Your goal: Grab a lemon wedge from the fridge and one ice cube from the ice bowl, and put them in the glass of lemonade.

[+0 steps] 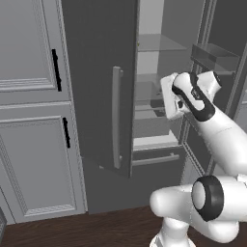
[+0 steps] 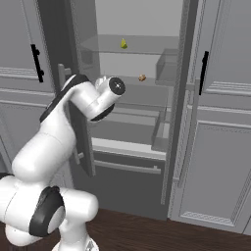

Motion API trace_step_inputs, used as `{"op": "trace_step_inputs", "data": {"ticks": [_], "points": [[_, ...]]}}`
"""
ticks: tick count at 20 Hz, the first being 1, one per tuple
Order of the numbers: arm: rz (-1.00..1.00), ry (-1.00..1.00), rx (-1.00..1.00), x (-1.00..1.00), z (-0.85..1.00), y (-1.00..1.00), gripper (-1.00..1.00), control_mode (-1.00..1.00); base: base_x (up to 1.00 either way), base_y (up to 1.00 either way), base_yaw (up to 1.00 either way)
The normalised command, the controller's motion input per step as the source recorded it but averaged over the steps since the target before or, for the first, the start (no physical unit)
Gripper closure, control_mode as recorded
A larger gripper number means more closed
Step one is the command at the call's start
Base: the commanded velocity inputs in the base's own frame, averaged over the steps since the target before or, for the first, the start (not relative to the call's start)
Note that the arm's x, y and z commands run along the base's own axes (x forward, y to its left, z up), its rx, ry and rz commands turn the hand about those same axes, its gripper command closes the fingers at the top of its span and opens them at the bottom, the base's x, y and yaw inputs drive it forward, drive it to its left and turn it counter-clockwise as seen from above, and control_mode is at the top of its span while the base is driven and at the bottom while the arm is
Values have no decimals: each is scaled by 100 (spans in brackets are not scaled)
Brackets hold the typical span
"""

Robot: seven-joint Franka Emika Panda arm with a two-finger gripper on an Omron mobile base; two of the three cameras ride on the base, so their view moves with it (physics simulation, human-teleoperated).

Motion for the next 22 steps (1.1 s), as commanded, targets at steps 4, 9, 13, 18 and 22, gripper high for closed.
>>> {"op": "trace_step_inputs", "data": {"ticks": [4,9,13,18,22], "points": [[0,6,7,97,-28,13,-100,-100,0,0,0],[2,2,8,98,-22,28,-100,-100,0,0,0],[8,0,4,64,-3,53,-100,-100,0,0,0],[18,0,1,33,0,65,-100,-100,0,0,0],[36,0,0,-71,-1,79,-100,-100,0,0,0]]}}
